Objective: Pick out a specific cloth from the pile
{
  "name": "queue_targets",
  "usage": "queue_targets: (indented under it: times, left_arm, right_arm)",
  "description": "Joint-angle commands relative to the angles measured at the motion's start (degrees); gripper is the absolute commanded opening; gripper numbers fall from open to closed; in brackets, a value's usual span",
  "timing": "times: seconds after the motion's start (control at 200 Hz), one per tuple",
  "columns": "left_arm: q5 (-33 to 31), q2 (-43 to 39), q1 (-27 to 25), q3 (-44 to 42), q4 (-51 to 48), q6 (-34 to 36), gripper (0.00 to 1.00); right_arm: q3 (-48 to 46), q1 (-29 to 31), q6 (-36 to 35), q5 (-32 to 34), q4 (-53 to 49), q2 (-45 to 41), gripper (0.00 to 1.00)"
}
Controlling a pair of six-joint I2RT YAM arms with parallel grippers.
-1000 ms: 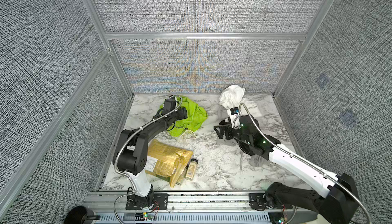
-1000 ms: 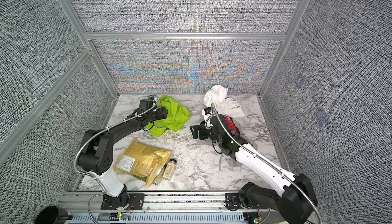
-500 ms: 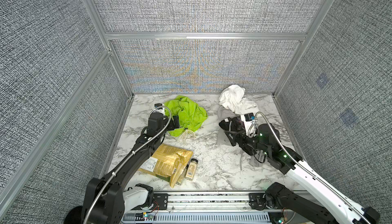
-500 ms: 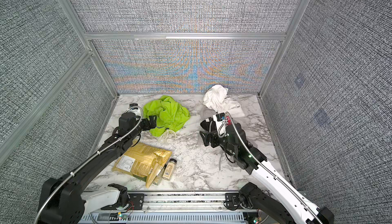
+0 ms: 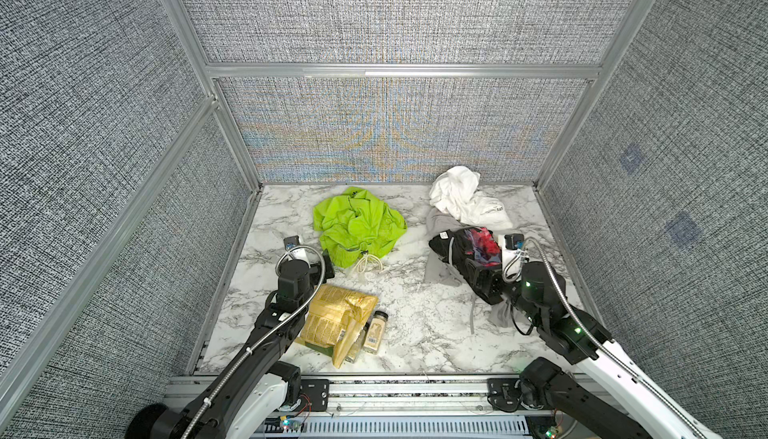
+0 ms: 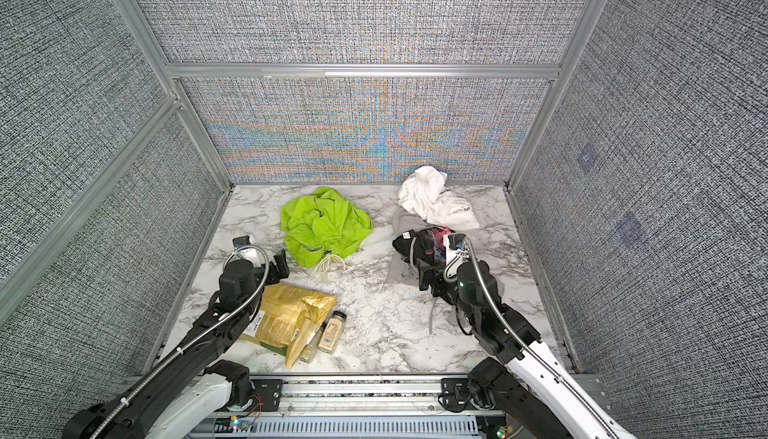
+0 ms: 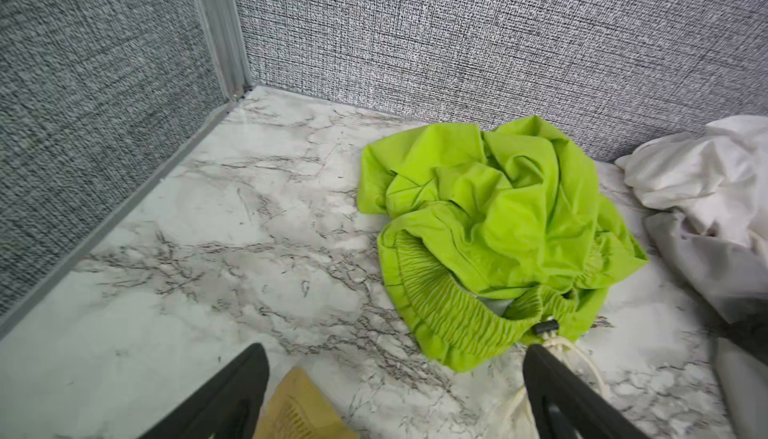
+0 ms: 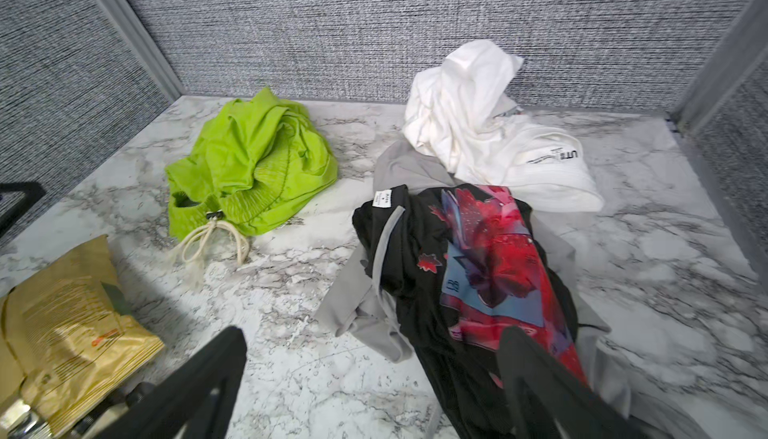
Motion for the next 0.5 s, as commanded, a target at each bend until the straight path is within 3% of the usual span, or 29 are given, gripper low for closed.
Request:
queue_targets:
  times: [0.0, 0.115, 0.24, 0.495]
  left_arm:
    - [-3.9, 0.1, 0.7, -1.3, 8.8, 6.0, 0.99]
    - [-3.9, 2.4, 2.6, -2.0, 11.2, 6.8, 0.99]
    - [0.9, 3.3, 6.3, -5.9, 19.9, 7.5, 0.99]
    - [2.8, 10.5, 10.0, -10.5, 34.0, 13.5, 0.99]
  right_arm:
    - [-0.3, 0.0, 1.0, 7.0, 0.0, 0.1, 0.99]
    - [-2.1, -0.1, 1.6, 12.2, 0.1, -0.2, 0.99]
    - [-3.7, -0.2, 2.0, 15.1, 0.9, -1.2, 0.99]
    - [-6.5, -0.5, 1.8, 20.8, 3.4, -0.2, 0.99]
